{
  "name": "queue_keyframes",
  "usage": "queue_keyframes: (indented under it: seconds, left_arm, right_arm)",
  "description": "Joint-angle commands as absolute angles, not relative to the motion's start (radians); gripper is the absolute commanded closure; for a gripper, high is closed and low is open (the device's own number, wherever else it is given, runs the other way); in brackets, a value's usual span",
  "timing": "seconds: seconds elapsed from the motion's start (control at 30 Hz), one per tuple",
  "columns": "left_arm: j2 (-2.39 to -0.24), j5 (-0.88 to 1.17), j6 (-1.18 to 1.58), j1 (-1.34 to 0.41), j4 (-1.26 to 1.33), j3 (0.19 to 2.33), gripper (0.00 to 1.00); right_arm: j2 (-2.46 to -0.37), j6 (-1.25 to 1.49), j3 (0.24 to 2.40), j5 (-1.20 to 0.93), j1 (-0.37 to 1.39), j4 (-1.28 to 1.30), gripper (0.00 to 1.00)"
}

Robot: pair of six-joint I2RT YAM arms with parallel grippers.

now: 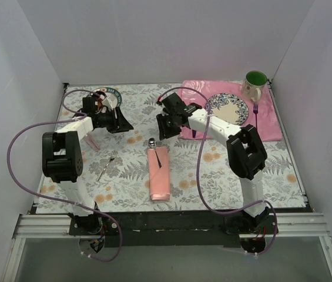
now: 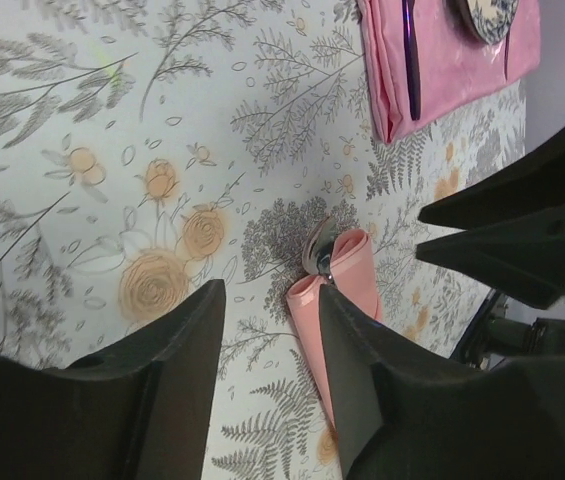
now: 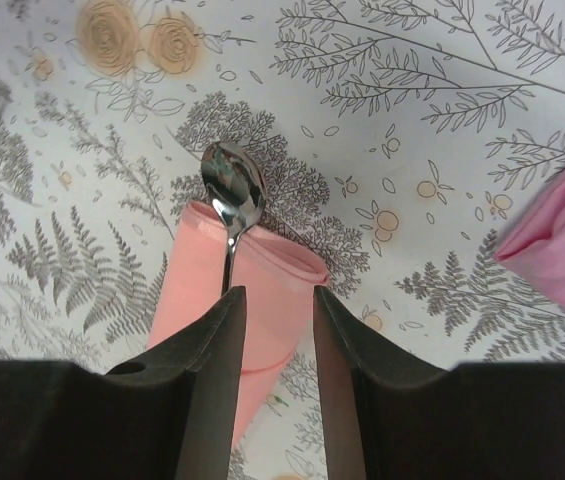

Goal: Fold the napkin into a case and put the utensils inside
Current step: Place the spoon on the folded napkin, then insert the spoon into the folded napkin.

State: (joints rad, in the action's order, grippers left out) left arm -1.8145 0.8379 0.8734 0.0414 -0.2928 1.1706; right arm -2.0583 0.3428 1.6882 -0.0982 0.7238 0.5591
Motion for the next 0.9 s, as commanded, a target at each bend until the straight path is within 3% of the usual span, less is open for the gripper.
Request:
queue_keyframes:
  seconds: [0.0,0.47,0.87]
  left_arm:
    - [-1.876,0.896,0.779,-0.046,-0.325,1.282,0.61]
    - [-1.994,0.945,0.658,-0.140,-0.344,1.325,0.65]
    - [-2.054,0.959,0.568,-0.164,-0.403,1.364,0.67]
  right_arm:
    - [-1.948,0.201,1.622,-0.262,0.674,0.523,0.60]
    - [-1.994,0.094,1.497,-0.613,0.565,0.520,0.55]
    - [-2.057,0.149,1.499,-0.646,0.561,0.472,0.55]
